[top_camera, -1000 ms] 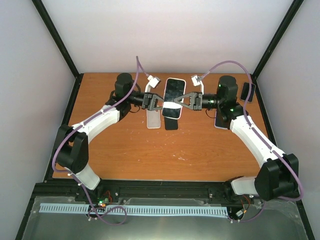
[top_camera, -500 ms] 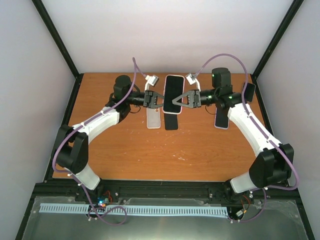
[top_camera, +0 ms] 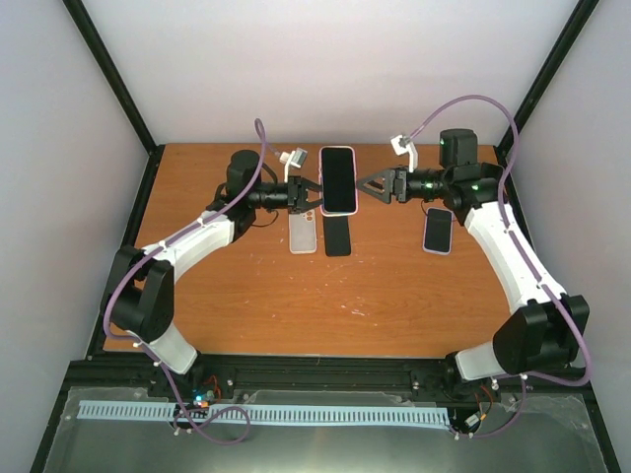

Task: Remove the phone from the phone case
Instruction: Remove the phone case from the phone.

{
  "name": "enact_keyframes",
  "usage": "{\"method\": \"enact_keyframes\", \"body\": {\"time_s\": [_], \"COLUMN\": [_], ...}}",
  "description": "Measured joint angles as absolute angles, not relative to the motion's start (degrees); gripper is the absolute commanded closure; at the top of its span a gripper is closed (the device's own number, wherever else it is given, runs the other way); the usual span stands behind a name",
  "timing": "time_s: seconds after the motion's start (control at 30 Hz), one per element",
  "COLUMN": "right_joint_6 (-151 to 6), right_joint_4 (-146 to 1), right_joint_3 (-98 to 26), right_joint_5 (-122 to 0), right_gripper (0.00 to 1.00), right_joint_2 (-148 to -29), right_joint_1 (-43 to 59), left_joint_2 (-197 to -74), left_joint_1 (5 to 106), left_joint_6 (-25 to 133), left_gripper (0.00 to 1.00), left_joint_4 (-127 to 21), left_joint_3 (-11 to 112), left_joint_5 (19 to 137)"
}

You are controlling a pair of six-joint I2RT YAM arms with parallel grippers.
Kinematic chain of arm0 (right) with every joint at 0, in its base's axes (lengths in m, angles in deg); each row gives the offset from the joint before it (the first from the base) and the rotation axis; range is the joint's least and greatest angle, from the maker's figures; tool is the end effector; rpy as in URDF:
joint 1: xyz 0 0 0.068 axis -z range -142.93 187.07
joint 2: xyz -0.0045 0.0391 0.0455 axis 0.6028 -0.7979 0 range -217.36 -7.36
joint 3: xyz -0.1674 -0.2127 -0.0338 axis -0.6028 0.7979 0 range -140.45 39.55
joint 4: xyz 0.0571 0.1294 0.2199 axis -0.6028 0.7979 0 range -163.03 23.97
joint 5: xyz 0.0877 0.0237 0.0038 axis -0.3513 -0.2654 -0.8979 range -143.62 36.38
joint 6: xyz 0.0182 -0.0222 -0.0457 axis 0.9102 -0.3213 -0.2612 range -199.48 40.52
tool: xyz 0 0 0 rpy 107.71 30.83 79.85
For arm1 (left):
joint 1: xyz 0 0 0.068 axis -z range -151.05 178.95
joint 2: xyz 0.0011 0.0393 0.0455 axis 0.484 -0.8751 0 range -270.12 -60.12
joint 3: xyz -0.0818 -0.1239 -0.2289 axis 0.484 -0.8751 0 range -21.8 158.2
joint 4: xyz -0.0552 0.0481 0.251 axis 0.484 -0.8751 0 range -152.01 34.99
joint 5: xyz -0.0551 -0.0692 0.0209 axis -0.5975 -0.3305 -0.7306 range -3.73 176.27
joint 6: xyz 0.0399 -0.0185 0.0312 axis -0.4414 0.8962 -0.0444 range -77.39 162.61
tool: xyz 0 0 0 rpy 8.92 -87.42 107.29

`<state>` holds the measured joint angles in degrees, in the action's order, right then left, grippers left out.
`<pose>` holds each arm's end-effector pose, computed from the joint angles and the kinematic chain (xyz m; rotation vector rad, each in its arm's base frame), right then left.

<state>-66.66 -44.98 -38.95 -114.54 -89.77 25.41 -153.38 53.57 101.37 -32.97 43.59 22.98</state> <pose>0.2984 0.0934 0.3699 -0.6281 1.9928 1.3752 0.3224 -0.1828 0.3065 0.4290 2.0126 -1.9075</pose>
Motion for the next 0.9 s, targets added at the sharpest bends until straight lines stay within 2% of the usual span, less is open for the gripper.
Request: {"method": "enact_keyframes", "body": {"time_s": [0.17, 0.43, 0.9], "right_joint_6": [-71.6, -83.3, -101.9], "right_joint_4": [-44.7, -44.5, -44.8], "right_joint_3": [-38.9, -39.2, -38.2], "right_joint_5": [-103.2, -80.8, -58.8], "right_gripper": [0.26, 0.31, 0.4], "right_joint_2": [-86.2, -82.6, -82.8], "right_joint_1": [24.2, 13.2, -1.0], "left_joint_2": [-153.4, -153.4, -155.7], "left_joint_1": [53.3, 53.3, 53.2], "left_joint_6": [100.3, 100.9, 106.4], "left_gripper": [0.99, 0.99, 0.98], "left_joint_4": [-39.9, -45.4, -45.8], "left_joint_3": [43.9, 44.9, 45.3], "left_joint_5": [28.0, 32.4, 32.6]}}
